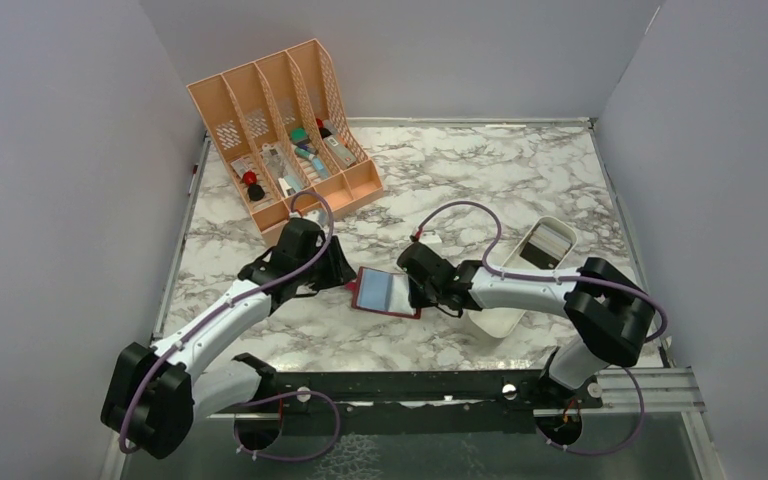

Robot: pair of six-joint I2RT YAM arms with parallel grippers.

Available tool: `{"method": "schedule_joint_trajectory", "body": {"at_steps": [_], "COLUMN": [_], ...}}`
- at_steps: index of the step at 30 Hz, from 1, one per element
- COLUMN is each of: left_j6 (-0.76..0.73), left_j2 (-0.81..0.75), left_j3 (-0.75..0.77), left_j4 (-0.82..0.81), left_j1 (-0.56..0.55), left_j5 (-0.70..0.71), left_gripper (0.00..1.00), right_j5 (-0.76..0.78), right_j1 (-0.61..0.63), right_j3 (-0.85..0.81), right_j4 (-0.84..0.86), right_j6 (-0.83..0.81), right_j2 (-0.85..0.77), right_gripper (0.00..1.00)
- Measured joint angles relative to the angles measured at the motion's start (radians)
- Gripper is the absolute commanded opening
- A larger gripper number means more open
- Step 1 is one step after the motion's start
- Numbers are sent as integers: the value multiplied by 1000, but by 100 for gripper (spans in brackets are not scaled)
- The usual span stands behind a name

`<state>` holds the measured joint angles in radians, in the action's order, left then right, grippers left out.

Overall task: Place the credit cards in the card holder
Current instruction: Open the card holder at the center of the board.

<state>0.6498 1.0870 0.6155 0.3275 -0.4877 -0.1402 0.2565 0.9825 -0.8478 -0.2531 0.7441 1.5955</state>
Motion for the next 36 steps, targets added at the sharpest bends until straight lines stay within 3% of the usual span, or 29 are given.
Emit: {"method": "schedule_joint_trajectory", "body": {"at_steps": [4,9,21,29,36], "left_j6": [1,2,-30,-22,7], "left_j2": [-6,18,192,199,235], "left_j3": [0,0,-19,-29,-24], "left_j4": [-48,-102,-164,-175,-265], "left_j1": [0,-3,-5,-5,-10], "left_j5": [-72,-133,-148,-150,-231], "left_gripper": [31,40,34,35,35], "right_j5": [-4,-3,13,15,21], "right_j1": [0,-1,-37,-37,-47], "right_j3": [0,-5,-37,-51,-103], "right_j4": [23,23,-5,-52,-95], "right_j6": [-3,-29,-117,-143,-198], "right_j2": [-2,-2,-2,-34,-132], "right_gripper": [13,17,29,37,42]}}
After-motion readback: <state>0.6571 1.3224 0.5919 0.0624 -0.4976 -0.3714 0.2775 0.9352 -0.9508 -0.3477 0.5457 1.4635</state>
